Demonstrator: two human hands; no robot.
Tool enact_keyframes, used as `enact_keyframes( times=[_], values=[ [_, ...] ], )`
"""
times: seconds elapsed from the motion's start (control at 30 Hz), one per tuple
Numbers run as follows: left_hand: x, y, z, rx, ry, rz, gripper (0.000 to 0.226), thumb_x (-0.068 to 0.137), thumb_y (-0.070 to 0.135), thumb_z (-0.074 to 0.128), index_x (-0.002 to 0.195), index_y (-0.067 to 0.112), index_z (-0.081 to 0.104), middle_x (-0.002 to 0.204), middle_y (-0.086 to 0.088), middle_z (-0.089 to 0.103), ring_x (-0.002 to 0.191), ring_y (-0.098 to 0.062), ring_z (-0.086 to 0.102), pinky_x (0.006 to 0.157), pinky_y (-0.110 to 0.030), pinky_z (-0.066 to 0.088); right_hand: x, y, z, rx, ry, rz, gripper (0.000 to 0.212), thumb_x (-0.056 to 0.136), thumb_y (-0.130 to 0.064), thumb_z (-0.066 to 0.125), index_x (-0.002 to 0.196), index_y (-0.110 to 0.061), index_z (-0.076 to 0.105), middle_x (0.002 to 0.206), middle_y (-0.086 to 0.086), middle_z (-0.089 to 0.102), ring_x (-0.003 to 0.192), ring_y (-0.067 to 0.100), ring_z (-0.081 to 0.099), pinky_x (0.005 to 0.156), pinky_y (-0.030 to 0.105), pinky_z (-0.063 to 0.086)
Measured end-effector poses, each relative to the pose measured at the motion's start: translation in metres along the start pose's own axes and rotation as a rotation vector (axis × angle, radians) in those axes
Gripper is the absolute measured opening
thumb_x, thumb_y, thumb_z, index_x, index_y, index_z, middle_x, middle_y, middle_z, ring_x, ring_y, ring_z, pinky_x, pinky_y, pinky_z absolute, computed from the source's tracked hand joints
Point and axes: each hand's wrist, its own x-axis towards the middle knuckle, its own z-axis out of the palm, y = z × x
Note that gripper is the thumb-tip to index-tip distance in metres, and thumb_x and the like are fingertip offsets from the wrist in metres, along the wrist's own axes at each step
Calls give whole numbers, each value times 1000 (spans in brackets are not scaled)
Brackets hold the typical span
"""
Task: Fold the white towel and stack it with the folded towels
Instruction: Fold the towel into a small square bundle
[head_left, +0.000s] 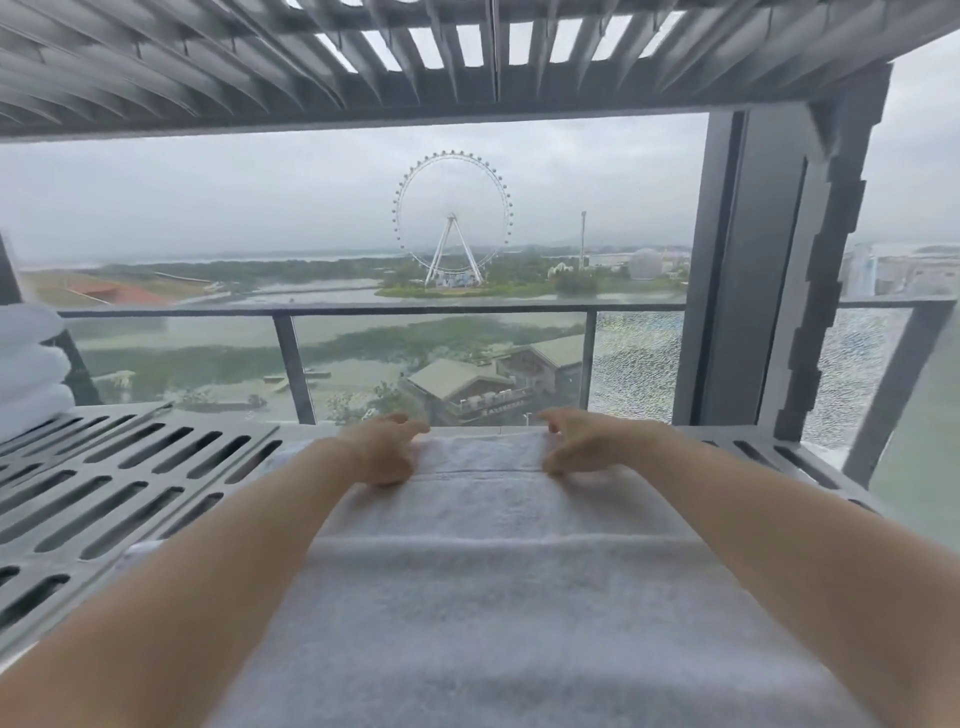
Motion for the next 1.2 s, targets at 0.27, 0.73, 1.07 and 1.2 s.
enact_keyframes(
  times=[0.27, 0.73, 1.07, 1.2],
  values=[
    [-23, -21, -9, -7, 172, 85, 33, 82, 43, 58, 103, 19, 51, 106, -1, 49, 107, -22, 45, 91, -35, 37, -10, -9, -12, -271, 151, -134, 20, 63, -33, 66, 75, -19, 58, 84, 1, 62, 74, 18, 60, 60, 25, 48],
    [-181, -31, -46, 315, 845, 341, 24, 78, 27, 68, 95, 16, 57, 77, -6, 68, 58, -32, 65, 47, -39, 50, -183, -14, -4, -464, 855, -374, 32, 67, 0, 64, 93, -16, 55, 79, 4, 69, 55, 26, 63, 49, 19, 33],
    [-292, -20, 6, 129, 752, 315, 22, 66, 6, 65, 82, 19, 56, 76, 1, 64, 51, -21, 55, 49, -25, 37, -270, -30, 39, -345, 579, -16, 41, 79, 2, 41, 105, -18, 66, 113, 7, 58, 108, 30, 52, 85, 44, 48],
    [-325, -18, 7, 147, 889, 387, 15, 70, 20, 46, 75, 14, 59, 75, -3, 61, 56, -23, 58, 40, -23, 40, -289, -33, 51, -275, 674, 57, 31, 79, -1, 43, 96, -10, 67, 104, 12, 65, 95, 33, 58, 78, 44, 49]
  ],
)
